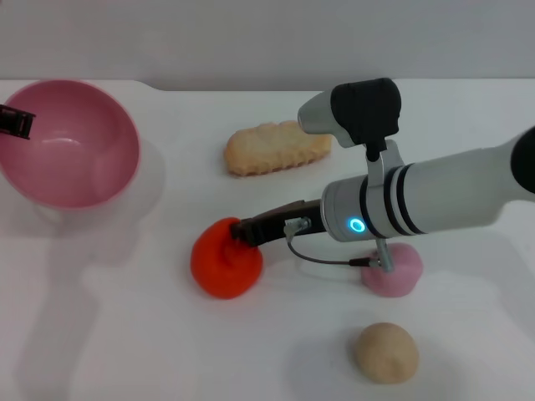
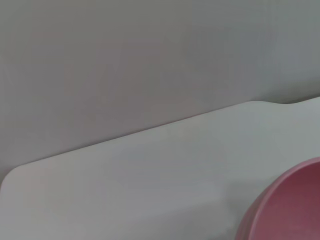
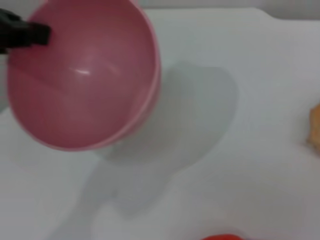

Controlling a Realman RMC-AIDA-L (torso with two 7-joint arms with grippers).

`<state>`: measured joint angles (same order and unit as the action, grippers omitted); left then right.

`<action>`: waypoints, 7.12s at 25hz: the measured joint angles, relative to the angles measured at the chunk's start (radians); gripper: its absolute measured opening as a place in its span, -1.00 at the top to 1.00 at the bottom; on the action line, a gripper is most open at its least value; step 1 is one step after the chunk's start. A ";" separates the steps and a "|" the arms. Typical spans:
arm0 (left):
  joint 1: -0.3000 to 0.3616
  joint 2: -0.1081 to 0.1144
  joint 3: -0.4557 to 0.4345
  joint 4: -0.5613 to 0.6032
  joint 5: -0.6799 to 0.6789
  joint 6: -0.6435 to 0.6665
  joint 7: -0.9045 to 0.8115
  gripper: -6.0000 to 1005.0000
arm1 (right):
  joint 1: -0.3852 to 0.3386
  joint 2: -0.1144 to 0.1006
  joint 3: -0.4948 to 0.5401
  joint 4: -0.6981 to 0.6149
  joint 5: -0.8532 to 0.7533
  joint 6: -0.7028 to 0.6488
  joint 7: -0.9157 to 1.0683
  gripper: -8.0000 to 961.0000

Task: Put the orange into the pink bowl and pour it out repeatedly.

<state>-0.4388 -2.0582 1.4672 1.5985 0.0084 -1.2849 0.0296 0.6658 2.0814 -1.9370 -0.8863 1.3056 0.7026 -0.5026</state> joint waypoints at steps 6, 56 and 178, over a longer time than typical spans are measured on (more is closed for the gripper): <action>0.001 0.000 0.008 -0.004 -0.013 0.003 0.002 0.86 | -0.136 -0.010 0.064 -0.219 -0.101 0.034 0.011 0.84; -0.137 -0.005 0.265 -0.066 -0.453 0.038 0.039 0.85 | -0.443 -0.001 0.224 -0.927 -0.646 0.181 0.230 0.01; 0.198 0.000 0.301 -0.800 -0.201 1.856 -0.292 -0.57 | -0.548 -0.004 -0.050 -0.006 -0.712 -1.462 0.380 -0.64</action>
<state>-0.2411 -2.0585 1.7687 0.7983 -0.1930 0.5715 -0.2623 0.1183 2.0771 -1.9873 -0.8923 0.5939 -0.7595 -0.1228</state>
